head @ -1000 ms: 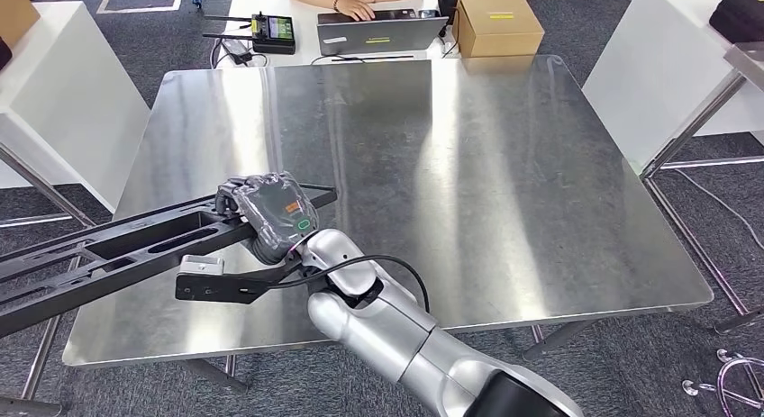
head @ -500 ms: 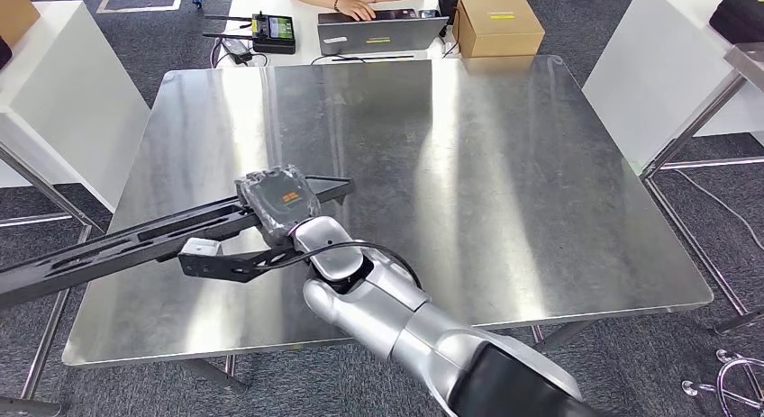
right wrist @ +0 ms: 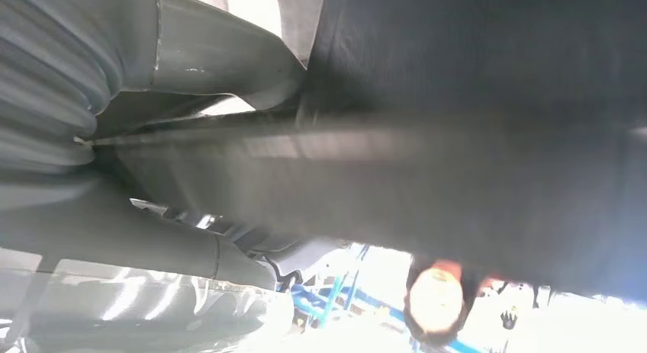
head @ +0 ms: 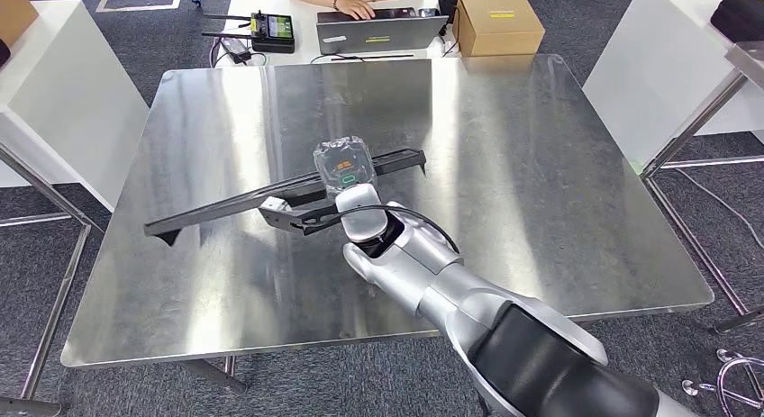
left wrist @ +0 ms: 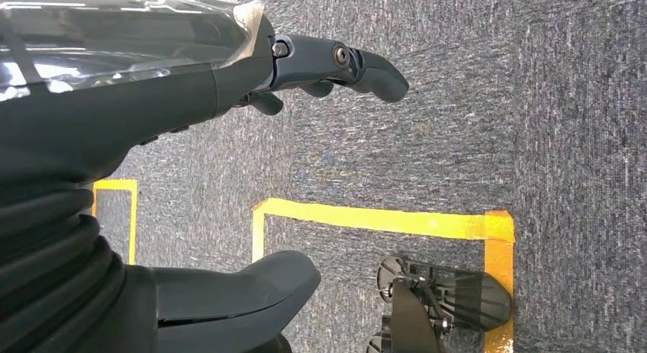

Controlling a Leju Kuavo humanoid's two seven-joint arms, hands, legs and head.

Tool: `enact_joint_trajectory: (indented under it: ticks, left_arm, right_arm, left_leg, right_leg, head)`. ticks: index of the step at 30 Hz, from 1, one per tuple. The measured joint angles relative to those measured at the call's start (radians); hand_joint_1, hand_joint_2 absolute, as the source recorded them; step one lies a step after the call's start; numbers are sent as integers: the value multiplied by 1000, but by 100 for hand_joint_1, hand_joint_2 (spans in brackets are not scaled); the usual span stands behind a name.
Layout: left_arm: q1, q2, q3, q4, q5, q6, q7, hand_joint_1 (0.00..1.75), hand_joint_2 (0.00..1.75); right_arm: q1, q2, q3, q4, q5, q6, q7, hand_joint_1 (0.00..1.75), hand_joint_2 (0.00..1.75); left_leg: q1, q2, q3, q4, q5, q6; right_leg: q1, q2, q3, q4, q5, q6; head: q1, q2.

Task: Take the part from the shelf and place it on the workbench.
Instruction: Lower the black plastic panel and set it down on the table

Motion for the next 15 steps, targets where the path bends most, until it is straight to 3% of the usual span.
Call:
enact_joint_trajectory:
  ticks: [13,15]
  left_arm:
    - [20,0,0,0,-1,-8,-52,0,175]
    - [21,0,0,0,-2,-15,-51,0,175]
  right_arm:
    - [-36,-61,40,39,18,132,83,175,175]
    - [-37,-66,43,40,18,133,86,87,87]
  left_leg:
    - [0,-1,-1,0,0,0]
    - [0,0,-1,0,0,0]
  right_leg:
    - [0,-1,-1,0,0,0]
    - [0,-1,-1,0,0,0]
  head:
    - [0,0]
    - [0,0]
